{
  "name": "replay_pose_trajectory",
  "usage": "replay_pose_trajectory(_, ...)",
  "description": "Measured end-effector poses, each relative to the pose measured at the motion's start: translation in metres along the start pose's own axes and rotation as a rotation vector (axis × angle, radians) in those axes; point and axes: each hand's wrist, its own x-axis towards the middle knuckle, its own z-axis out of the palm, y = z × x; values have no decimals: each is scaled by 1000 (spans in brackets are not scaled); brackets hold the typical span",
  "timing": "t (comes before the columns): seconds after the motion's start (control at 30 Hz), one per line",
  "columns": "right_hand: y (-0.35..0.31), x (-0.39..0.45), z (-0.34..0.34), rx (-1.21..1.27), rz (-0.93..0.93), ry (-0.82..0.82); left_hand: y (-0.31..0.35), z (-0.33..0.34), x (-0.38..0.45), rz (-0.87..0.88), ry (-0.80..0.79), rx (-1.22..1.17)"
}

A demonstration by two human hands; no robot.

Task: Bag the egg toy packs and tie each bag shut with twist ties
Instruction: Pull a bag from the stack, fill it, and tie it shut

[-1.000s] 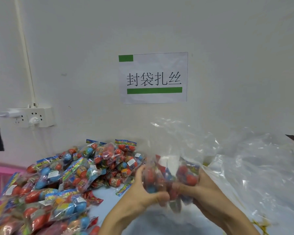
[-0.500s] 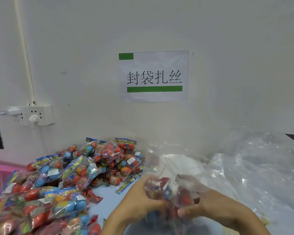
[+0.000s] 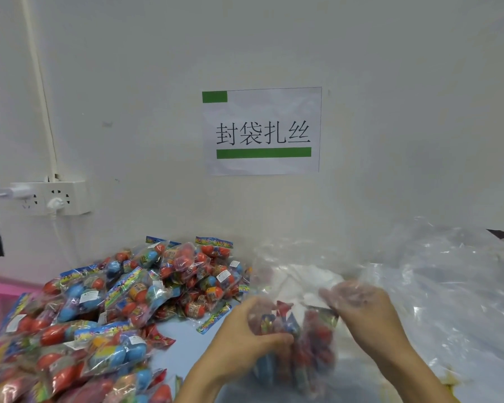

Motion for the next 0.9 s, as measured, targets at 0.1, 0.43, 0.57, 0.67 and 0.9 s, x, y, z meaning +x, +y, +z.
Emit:
replay_pose_trajectory(0.1,-4,0,7,-34,-29,130,6,2,-2,29,36,15)
replay_pose_trajectory(0.43,0,1,0,445,97,-318,4,3,1,31,105,-4)
replay_pose_trajectory(0.57,11,6,-5,147,245,-124,1,0,6,25,183,-41)
replay_pose_trajectory(0.67,16,-2,1,-196,257,-263,0,-1,8,20,188,-81)
replay_pose_trajectory(0.9,14,-2,6,-358,146,-124,-1,-5,8,47,192,-74)
